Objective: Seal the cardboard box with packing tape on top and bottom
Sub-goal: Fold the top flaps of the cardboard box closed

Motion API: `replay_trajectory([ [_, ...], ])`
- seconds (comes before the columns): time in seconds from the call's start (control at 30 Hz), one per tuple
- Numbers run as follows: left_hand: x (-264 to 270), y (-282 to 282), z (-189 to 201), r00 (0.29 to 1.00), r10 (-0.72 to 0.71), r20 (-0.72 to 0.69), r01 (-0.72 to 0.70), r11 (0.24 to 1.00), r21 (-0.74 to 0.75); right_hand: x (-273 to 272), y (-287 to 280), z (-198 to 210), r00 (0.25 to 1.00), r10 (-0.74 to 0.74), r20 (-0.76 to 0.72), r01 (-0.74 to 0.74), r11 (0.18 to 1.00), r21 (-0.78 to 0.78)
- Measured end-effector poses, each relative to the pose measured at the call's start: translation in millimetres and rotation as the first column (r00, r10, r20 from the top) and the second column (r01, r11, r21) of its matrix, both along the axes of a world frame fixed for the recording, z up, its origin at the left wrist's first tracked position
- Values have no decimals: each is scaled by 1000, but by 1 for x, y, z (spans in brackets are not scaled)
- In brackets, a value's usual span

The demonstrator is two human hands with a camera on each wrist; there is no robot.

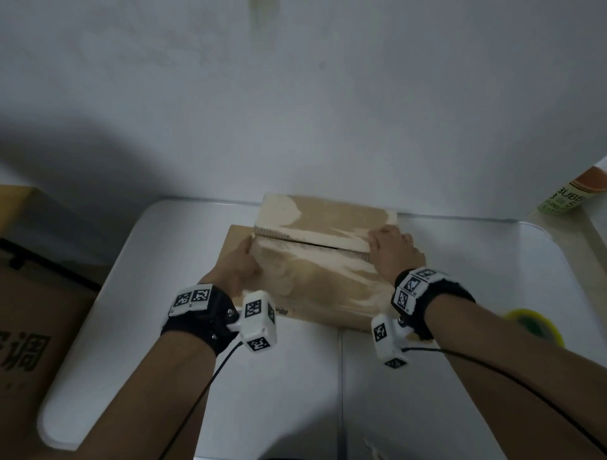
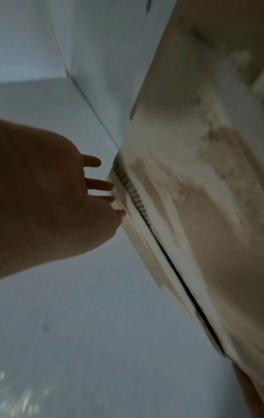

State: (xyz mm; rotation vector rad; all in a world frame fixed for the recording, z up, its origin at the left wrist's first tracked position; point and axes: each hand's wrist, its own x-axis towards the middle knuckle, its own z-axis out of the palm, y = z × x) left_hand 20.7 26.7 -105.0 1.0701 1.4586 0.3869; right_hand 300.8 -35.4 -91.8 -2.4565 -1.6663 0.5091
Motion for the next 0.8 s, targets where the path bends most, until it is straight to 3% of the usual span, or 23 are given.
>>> replay_trajectory([
  [0.13,8,4,0,992,-42,-117,57,991,123,7,-7,-8,995,-35,-91,24,992,-123],
  [0.27,18,12,-2,936,-226,-271,304,906,293,4,-5,-9,993,20,-114,-39,985,-166],
  [0.37,22,15,-13,858,-311,-409,450,839,306,3,-7,-17,985,0,-175,-28,987,-156],
  [0.47,20,15,-27,766,-288,-575,533,784,318,3,-16,-28,963,-45,-267,3,988,-153],
  [0.53,20,7,-33,742,-268,-614,557,756,344,8,-26,-33,944,-53,-327,15,993,-118],
  [0.63,20,-7,-40,724,-250,-643,552,768,324,15,-43,-40,886,-69,-458,62,998,-32],
  [0.7,21,-13,-42,724,-230,-650,538,778,324,15,-50,-41,874,-77,-479,88,996,1],
  [0.8,32,-20,-35,669,-201,-715,544,789,287,13,-50,-41,869,-71,-489,82,997,2],
])
